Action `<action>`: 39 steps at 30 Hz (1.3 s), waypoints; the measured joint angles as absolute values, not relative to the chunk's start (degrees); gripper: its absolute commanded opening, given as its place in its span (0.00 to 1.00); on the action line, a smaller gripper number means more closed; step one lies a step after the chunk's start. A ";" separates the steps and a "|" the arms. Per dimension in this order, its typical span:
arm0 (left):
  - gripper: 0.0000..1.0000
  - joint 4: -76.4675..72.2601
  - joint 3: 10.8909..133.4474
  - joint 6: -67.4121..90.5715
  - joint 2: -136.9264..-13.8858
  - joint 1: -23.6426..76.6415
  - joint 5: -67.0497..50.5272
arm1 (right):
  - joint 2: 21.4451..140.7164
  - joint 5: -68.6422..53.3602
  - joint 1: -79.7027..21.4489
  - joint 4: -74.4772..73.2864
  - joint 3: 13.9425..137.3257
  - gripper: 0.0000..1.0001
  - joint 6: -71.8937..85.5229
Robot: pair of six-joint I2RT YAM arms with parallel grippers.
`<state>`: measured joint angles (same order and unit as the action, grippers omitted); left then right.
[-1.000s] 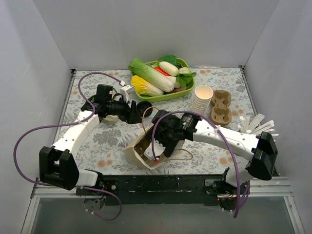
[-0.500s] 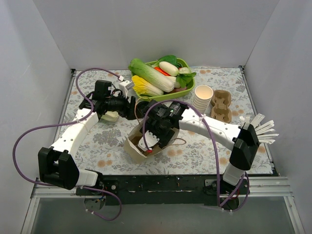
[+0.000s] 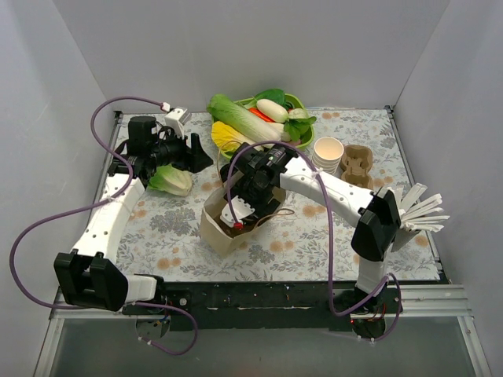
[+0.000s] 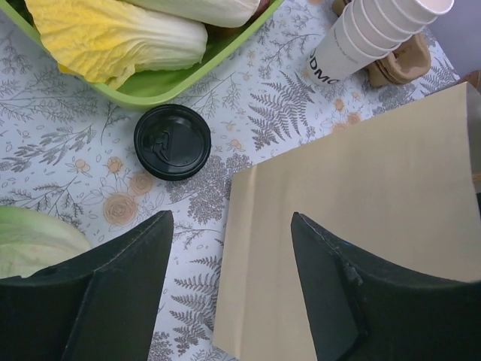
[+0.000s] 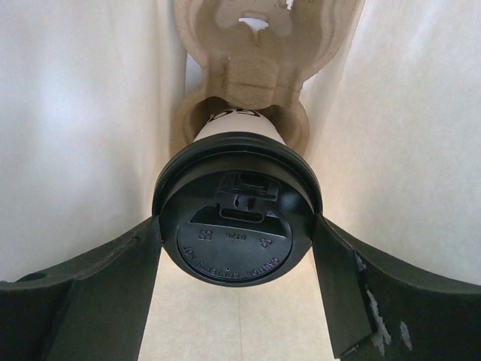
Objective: Pack the takeout coffee
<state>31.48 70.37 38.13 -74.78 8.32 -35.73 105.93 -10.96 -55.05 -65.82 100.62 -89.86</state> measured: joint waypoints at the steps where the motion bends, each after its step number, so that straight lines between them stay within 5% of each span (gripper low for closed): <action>1: 0.64 31.20 70.63 38.39 -74.37 8.34 -35.48 | 106.04 -11.33 -54.89 -65.98 100.77 0.01 -90.11; 33: 0.65 30.85 70.78 41.54 -70.63 8.36 -34.72 | 109.32 -10.46 -55.96 -66.17 102.15 0.01 -91.90; 37: 0.65 30.83 70.78 41.56 -69.80 8.36 -35.92 | 109.36 -10.44 -55.96 -66.28 102.32 0.16 -91.83; 39: 0.65 30.81 70.78 41.52 -69.43 8.36 -36.53 | 109.27 -10.44 -55.96 -66.24 102.32 0.32 -91.77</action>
